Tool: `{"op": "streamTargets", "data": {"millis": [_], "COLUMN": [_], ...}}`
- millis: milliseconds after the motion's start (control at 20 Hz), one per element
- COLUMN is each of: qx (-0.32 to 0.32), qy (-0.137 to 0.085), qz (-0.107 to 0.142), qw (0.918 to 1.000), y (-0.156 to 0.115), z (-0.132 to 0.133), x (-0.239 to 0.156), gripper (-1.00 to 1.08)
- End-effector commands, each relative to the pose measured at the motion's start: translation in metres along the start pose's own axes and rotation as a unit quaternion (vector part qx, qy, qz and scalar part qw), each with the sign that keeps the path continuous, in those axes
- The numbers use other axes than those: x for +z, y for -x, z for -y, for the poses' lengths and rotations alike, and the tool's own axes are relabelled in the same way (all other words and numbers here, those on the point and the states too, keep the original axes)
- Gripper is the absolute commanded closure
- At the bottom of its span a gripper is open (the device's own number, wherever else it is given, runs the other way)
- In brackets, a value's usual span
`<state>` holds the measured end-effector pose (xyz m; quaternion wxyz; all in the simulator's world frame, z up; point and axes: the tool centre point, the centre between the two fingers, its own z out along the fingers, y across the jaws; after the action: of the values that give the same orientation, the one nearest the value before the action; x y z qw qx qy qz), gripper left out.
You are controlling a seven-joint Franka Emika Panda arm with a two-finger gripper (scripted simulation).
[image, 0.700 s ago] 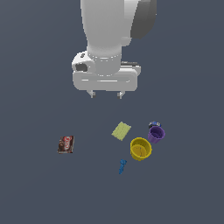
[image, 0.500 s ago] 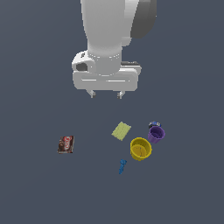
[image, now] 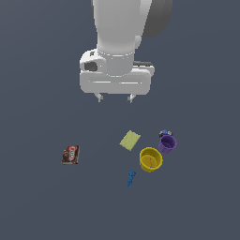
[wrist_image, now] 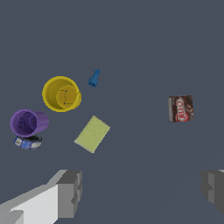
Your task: Pick up a designated object from a clutter of objects.
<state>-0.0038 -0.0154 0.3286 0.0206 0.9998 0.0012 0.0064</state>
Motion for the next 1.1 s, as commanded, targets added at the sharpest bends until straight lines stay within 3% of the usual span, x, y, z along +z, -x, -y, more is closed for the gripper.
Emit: {"op": "streamTargets", "data": {"millis": [0,550,1050], "qx": [0.0,-0.005,-0.017], "qy": [0.0,-0.006,-0.018], "qz": [0.0,0.002,0.003], "qw": [1.0,1.0,0.9997], "y": [0.0,-0.018,-0.052], "z": [0.0,-0.022,-0.083], "x": [0.0,0.027,0.099], "gripper": [-0.92,-0.92,-0.92]}}
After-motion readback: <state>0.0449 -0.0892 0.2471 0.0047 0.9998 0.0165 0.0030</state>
